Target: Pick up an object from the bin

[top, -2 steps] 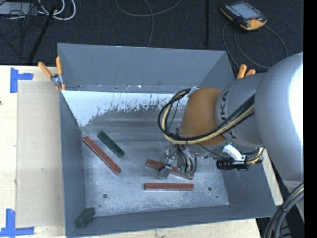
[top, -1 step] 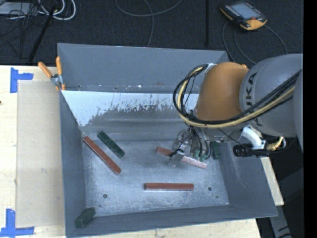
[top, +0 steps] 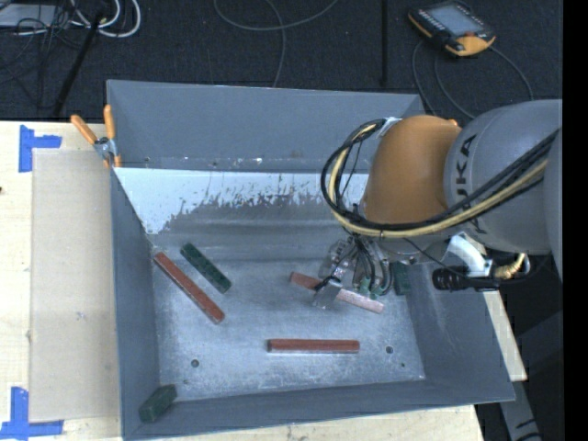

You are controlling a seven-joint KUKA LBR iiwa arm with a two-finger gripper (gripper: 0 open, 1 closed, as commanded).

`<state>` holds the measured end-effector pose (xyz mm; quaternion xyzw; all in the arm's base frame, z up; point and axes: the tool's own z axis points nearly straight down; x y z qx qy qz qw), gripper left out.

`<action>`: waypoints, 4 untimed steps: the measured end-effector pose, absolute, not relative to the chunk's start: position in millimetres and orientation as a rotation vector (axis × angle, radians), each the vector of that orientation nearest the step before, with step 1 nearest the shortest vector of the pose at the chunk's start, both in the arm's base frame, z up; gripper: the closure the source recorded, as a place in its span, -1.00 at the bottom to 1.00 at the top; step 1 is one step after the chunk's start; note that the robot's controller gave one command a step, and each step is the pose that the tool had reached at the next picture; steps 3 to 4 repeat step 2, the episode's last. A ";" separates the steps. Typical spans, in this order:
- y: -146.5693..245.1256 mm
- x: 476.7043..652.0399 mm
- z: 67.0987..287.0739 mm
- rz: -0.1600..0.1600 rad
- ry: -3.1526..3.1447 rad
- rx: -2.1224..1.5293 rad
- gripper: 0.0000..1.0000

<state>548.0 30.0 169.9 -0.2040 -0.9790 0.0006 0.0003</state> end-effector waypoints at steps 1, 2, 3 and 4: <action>31.1 542.5 186.9 0.006 -3.064 -0.637 1.00; 30.6 545.2 256.7 0.001 -3.064 -0.683 1.00; 30.6 545.2 256.7 0.001 -3.064 -0.683 1.00; 30.6 545.2 256.7 0.001 -3.064 -0.683 1.00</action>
Offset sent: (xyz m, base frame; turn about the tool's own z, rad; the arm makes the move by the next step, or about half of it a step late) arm -0.0028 0.0006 0.0917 0.0322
